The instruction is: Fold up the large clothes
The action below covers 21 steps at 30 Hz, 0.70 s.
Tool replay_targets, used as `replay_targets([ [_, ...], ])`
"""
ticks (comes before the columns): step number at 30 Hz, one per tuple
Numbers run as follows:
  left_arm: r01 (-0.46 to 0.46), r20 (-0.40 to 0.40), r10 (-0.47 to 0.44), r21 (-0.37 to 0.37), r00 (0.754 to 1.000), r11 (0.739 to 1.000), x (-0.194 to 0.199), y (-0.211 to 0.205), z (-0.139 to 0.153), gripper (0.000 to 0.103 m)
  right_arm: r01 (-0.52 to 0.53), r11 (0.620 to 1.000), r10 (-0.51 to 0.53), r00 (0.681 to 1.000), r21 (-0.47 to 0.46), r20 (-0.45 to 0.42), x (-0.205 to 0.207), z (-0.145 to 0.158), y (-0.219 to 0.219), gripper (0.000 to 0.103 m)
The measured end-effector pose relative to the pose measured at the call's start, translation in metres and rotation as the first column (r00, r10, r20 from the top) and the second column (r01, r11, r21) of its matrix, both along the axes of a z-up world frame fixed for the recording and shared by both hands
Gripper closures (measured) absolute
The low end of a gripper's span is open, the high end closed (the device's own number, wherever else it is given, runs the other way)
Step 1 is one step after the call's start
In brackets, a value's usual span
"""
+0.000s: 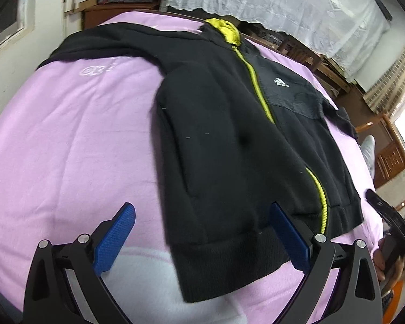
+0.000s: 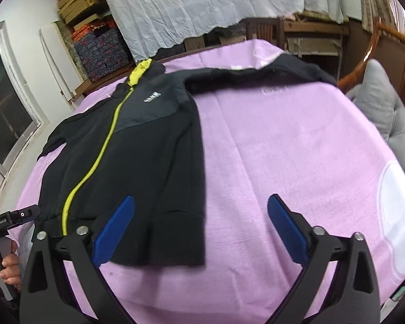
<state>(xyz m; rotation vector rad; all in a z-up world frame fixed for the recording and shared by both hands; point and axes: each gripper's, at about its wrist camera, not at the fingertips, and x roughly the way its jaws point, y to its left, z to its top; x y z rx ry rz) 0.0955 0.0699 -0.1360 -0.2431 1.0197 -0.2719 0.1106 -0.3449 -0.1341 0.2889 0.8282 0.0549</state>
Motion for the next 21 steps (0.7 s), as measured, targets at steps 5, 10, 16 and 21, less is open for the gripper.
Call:
replay_targets([
  [5, 0.033, 0.015, -0.033, -0.002, 0.999, 0.999, -0.003, -0.003, 0.000, 0.005, -0.063, 0.992, 0.070, 0.996, 0.106, -0.063, 0.012, -0.016, -0.002, 0.033],
  [10, 0.070, 0.043, -0.070, 0.016, 0.997, 0.997, -0.013, -0.003, 0.000, 0.009, -0.103, 0.993, 0.106, 0.992, 0.048, -0.064, 0.011, -0.019, 0.016, 0.034],
  [16, 0.066, 0.056, -0.064, -0.046, 0.996, 0.997, -0.018, 0.009, 0.002, 0.013, -0.135, 0.991, 0.134, 0.989, -0.013, -0.062, 0.012, -0.021, 0.031, 0.040],
  [21, 0.109, 0.064, -0.107, -0.032, 0.992, 0.994, -0.013, -0.003, 0.000, 0.037, -0.133, 0.990, 0.130, 0.990, -0.037, -0.060, 0.014, -0.019, 0.034, 0.062],
])
